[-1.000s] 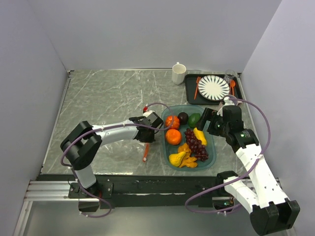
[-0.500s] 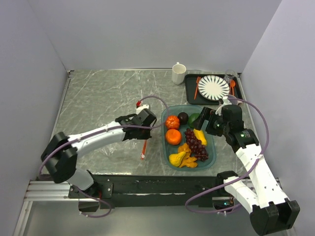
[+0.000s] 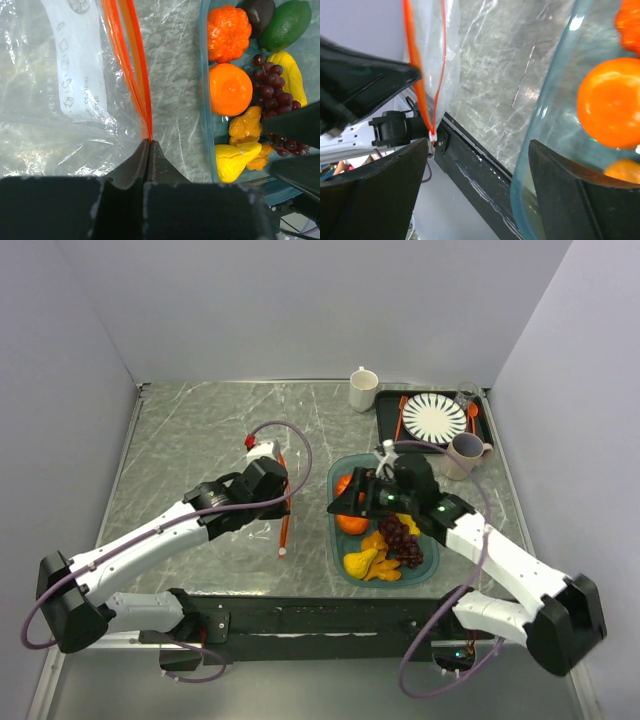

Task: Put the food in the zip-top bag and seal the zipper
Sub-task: Unzip the zipper food storage bag at the center of the board.

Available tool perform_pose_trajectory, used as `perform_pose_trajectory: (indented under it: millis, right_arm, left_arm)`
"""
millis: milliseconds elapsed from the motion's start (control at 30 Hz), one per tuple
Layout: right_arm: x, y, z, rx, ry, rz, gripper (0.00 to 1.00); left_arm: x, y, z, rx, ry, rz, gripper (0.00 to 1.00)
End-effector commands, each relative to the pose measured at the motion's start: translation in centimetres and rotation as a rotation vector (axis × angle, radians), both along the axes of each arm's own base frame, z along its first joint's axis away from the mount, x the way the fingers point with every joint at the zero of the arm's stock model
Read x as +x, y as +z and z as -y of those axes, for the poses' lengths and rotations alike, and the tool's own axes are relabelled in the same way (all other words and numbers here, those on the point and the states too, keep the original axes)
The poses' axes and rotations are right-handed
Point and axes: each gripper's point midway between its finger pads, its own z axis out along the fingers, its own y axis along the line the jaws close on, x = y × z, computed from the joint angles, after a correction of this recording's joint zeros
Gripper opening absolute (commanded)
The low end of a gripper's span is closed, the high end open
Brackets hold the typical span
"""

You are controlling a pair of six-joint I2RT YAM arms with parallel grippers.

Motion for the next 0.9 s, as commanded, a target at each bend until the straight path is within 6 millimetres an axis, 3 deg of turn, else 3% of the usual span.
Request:
perform_pose_trajectory:
  millis: [0,400,667,733,867]
  right_arm:
    - [2.0,3.4,-3.6,0.094,-0.002,0.069,0.82]
    - [3.1,2.2,-10.5,0.055,0.099,0.022,0.72]
    - [3.3,0.4,-13.4,-0.025,0.134,-0.002,0.64]
    - [3.5,-0.4,-13.9,-0.061,0.133,-0.018,0.58]
    - [3.4,-1.2,-14.7,-0.072,0.148,-0.031,0.33]
  left_arm:
    - [-0.4,0.6,-1.0,-0.015,0.031,0.018,0.01]
    - [-0.8,0.4,-1.3,-0.019,0.037,0.013,0.01]
    - [-1.0,1.0,-2.0,-0.031,0.051,0.029,0.01]
    - [-1.0,1.1,-2.0,-0.033,0.053,0.034,0.01]
    - [-1.1,1.3,-2.4,-0.035,0.063,0.040,0.01]
